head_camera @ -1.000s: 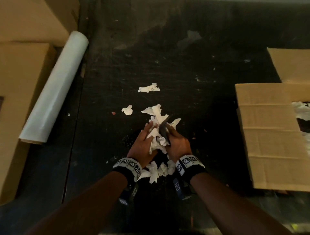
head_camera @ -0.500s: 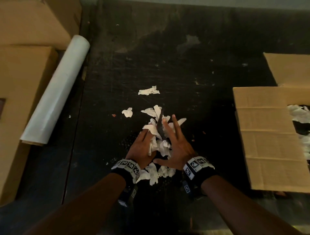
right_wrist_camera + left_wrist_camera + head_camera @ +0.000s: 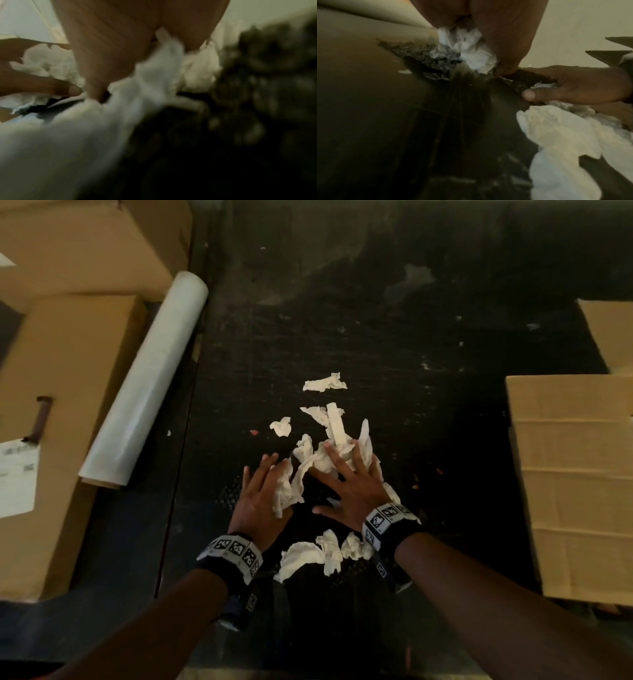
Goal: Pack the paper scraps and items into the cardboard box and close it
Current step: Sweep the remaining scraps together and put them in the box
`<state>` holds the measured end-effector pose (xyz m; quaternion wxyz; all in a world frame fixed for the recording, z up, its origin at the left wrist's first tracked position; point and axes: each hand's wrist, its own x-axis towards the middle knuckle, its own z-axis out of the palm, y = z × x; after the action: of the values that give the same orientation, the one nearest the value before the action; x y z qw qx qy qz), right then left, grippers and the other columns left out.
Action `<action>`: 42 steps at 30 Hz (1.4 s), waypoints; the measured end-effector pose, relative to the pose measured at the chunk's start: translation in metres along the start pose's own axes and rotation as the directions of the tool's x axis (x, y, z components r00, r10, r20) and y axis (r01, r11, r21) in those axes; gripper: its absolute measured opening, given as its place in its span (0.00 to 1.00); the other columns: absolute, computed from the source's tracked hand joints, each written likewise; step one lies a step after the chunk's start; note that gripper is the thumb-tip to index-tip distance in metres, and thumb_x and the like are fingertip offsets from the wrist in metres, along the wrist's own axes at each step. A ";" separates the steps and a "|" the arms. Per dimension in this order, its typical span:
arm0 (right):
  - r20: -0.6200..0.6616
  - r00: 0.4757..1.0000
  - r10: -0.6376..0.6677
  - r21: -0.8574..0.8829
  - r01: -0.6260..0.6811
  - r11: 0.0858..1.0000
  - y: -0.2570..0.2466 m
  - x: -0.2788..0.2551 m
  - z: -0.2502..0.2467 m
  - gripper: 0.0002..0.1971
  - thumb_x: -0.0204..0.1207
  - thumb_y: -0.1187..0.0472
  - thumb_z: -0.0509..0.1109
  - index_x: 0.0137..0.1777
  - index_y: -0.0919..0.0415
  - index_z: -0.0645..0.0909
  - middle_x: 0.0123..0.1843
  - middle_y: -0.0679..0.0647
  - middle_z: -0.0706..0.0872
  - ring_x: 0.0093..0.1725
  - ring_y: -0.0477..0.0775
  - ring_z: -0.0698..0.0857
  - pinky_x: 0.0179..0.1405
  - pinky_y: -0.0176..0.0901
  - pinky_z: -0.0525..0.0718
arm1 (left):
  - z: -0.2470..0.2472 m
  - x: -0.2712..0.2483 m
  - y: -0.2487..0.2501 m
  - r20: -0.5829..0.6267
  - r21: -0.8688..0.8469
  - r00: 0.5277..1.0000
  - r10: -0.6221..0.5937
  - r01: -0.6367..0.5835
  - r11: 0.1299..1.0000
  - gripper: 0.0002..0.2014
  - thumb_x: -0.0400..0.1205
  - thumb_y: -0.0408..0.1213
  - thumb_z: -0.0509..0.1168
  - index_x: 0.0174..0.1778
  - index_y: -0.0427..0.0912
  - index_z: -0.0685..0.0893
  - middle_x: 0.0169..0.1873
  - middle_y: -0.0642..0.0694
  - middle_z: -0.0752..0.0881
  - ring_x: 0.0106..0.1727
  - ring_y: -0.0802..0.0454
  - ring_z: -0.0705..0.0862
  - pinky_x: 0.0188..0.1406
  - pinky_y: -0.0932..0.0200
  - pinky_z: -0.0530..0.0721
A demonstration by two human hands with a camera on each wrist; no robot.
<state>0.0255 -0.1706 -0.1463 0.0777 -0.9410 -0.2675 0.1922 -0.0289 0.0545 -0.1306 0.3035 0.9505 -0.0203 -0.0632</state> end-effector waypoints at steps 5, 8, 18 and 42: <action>-0.083 0.996 0.016 0.095 -0.008 0.995 0.002 -0.004 0.001 0.27 0.83 0.39 0.56 0.82 0.36 0.63 0.90 0.44 0.42 0.86 0.69 0.53 0.77 0.78 0.59 | 0.008 0.005 -0.005 0.158 0.249 0.987 0.004 -0.044 0.967 0.45 0.77 0.60 0.70 0.87 0.67 0.52 0.89 0.57 0.39 0.88 0.46 0.30 0.74 0.16 0.33; -0.054 0.998 0.014 0.103 -0.008 0.995 0.007 -0.002 -0.002 0.28 0.82 0.48 0.61 0.83 0.42 0.67 0.90 0.48 0.49 0.85 0.69 0.59 0.77 0.72 0.68 | 0.014 0.011 -0.003 0.214 0.248 0.977 0.022 -0.076 0.966 0.42 0.80 0.58 0.65 0.88 0.67 0.50 0.89 0.58 0.36 0.88 0.43 0.30 0.77 0.16 0.37; 0.048 0.997 0.054 0.089 -0.058 0.994 0.007 -0.002 -0.012 0.31 0.84 0.62 0.64 0.85 0.44 0.62 0.89 0.44 0.52 0.86 0.59 0.58 0.75 0.57 0.75 | 0.026 0.000 -0.004 0.167 0.065 0.981 0.099 -0.111 0.992 0.42 0.81 0.29 0.70 0.89 0.53 0.59 0.89 0.58 0.48 0.90 0.52 0.46 0.81 0.47 0.70; -0.600 0.800 -0.001 0.058 0.045 0.997 -0.038 -0.064 -0.170 0.33 0.67 0.70 0.81 0.72 0.51 0.81 0.75 0.50 0.81 0.70 0.61 0.83 0.51 0.57 0.89 | -0.110 0.003 0.097 -0.164 0.122 0.935 0.314 -0.297 0.947 0.41 0.80 0.30 0.72 0.88 0.51 0.62 0.89 0.59 0.50 0.90 0.57 0.49 0.81 0.39 0.73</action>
<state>0.0265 -0.1802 0.0393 0.1934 -0.9468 -0.2339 -0.1068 -0.0110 0.0384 0.0140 0.2647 0.9509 -0.1432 0.0728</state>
